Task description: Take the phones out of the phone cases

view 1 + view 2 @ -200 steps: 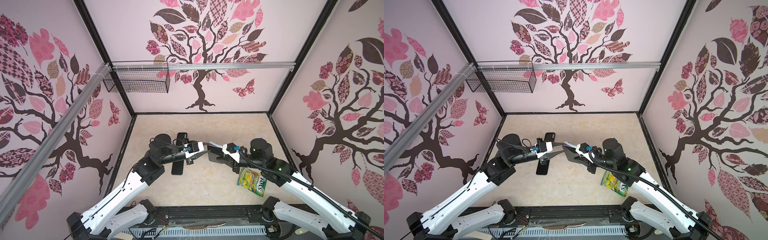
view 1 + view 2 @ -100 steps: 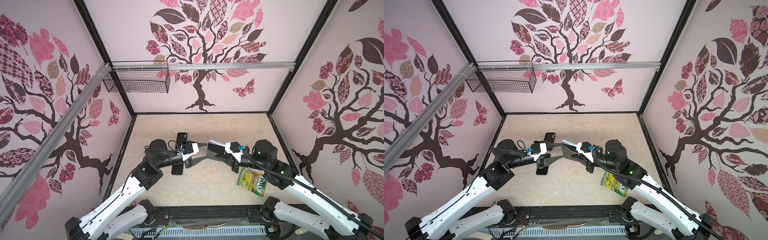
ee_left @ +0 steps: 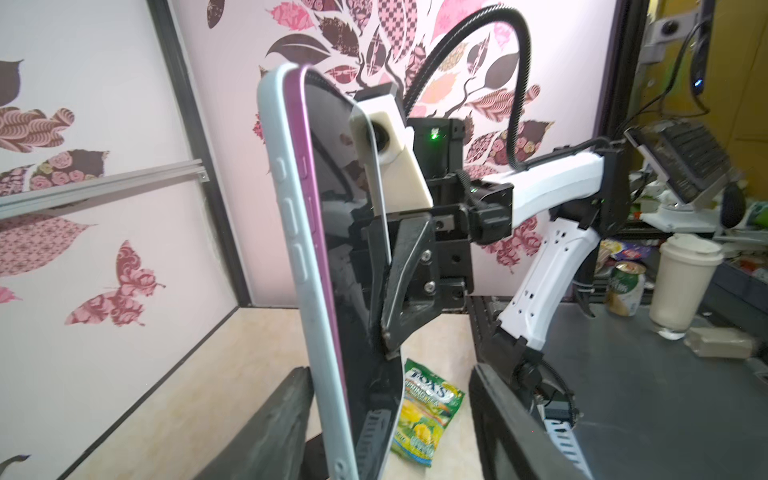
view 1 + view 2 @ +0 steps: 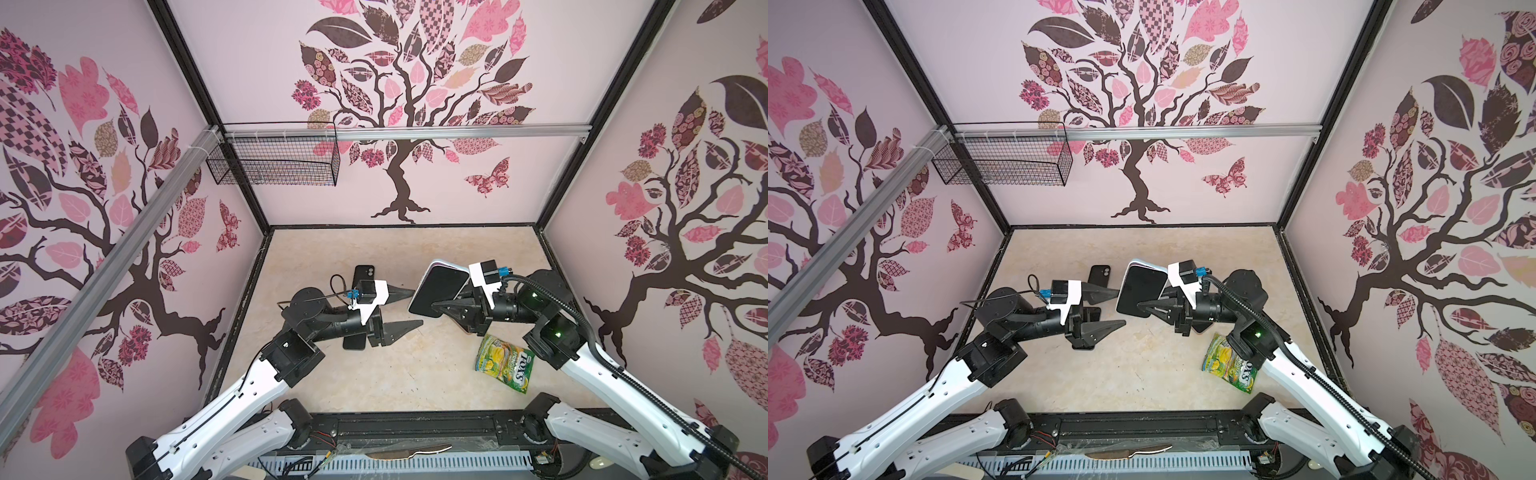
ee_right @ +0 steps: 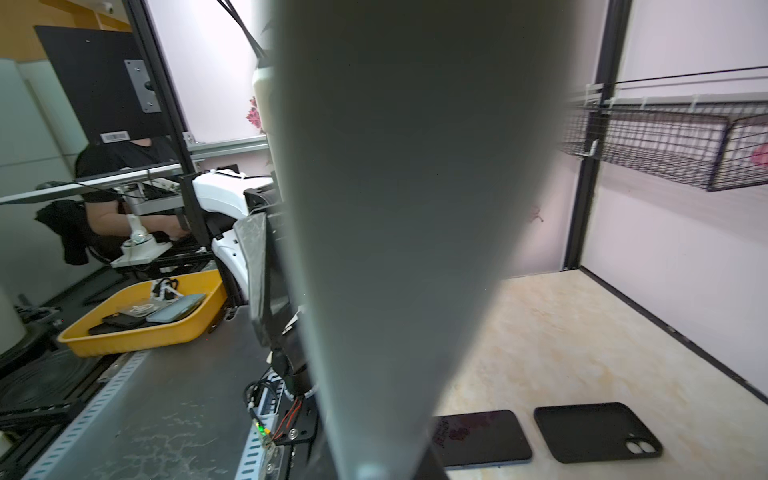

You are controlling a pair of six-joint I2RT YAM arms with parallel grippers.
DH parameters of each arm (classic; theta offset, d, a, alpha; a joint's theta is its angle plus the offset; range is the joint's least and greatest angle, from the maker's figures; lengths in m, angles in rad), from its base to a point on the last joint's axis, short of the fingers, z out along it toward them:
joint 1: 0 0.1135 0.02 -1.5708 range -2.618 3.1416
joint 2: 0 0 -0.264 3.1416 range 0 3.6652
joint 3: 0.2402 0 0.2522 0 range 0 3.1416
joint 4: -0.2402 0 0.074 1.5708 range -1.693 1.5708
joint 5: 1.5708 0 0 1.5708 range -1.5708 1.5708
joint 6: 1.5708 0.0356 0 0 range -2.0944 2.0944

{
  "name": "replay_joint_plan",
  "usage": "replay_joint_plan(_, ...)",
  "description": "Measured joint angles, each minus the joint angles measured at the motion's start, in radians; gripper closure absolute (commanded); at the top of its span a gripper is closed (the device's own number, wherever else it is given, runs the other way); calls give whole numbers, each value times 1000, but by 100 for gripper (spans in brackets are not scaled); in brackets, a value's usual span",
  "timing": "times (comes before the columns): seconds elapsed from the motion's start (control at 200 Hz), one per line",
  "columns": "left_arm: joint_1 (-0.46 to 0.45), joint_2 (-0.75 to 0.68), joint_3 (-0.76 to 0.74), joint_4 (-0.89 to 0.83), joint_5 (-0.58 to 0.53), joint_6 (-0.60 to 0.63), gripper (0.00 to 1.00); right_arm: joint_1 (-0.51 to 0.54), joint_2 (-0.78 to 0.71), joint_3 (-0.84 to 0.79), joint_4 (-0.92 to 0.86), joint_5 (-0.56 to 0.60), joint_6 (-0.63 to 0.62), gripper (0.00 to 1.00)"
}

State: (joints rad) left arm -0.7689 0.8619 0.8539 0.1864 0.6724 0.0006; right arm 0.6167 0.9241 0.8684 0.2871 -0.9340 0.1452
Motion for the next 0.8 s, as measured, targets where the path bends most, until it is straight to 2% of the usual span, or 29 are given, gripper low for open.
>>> replay_joint_plan(0.185, -2, -16, 0, 13, 14, -39, 45, 0, 17, 0, 2, -77, 18, 100)
replay_joint_plan(0.385, -2, -11, 0, 13, 10, -57, 56, 0, 37, 12, -64, -108, -12, 100)
replay_joint_plan(0.57, -2, 21, 1, 14, 10, -59, 73, 0, 52, 28, -149, -119, -61, 100)
replay_joint_plan(0.72, -2, 35, 1, 14, 14, -76, 84, 0, 53, 29, -170, -126, -90, 100)
replay_joint_plan(0.8, -2, 35, 1, 14, 13, -103, 93, 0, 51, 29, -164, -119, -121, 100)
